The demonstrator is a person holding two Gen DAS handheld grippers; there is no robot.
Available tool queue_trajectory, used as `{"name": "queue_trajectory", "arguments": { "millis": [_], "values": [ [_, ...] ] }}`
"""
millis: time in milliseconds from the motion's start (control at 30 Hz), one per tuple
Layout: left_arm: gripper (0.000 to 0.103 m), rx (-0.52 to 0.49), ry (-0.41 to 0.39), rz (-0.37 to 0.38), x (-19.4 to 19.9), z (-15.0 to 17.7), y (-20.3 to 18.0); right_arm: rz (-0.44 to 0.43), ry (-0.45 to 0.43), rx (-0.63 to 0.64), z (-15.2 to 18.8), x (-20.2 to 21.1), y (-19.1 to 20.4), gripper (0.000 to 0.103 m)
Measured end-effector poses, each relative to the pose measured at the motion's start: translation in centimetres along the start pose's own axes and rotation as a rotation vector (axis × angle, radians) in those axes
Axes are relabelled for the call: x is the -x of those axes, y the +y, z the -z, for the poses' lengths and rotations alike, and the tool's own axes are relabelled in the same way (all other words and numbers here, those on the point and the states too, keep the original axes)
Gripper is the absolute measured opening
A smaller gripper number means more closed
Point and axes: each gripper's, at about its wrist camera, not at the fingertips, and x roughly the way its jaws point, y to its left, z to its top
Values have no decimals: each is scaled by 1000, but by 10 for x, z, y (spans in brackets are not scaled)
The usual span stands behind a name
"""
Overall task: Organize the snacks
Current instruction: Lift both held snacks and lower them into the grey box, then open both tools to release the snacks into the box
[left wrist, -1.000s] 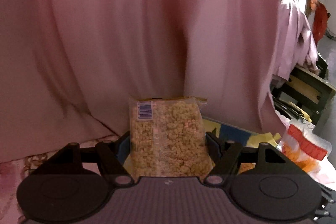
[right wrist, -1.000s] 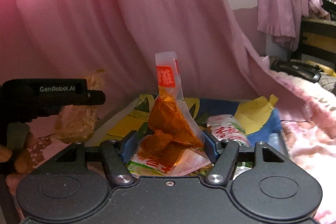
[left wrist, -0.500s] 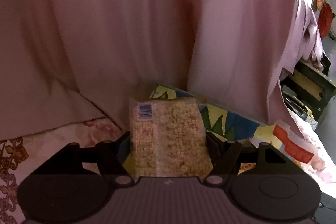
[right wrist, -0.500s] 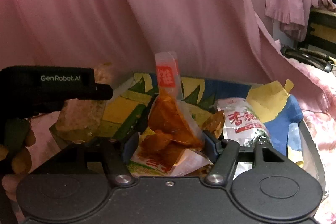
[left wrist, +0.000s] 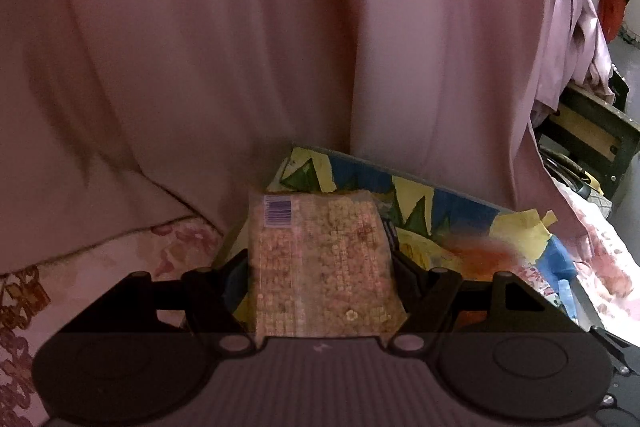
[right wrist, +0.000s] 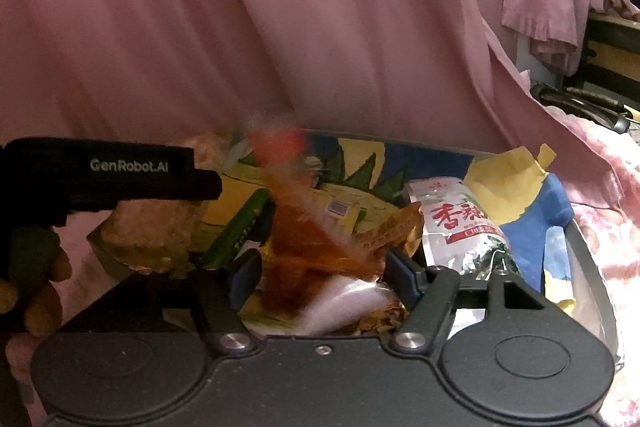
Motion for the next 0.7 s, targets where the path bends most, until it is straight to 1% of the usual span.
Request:
{"name": "queue_trajectory", "arguments": {
  "millis": [100, 267, 400, 567, 633, 700],
  "values": [
    [75, 51, 27, 8, -6, 1, 7, -1, -5, 4, 0, 1, 0, 76],
    [76, 91, 23, 12, -4, -2, 15, 1, -9, 3, 0, 4, 1, 79],
    [81, 87, 7, 16, 4, -7, 13, 2, -28, -3, -4, 13, 0, 83],
    [88, 78, -32, 19, 25, -15, 6, 11, -84, -23, -15, 39, -6, 90],
    [93, 74, -55, 21, 38, -20, 3, 19, -112, -37, -20, 53, -11, 92],
    [99, 67, -86, 16, 53, -25, -1, 23, -140, -57, -24, 66, -15, 98]
  ]
}}
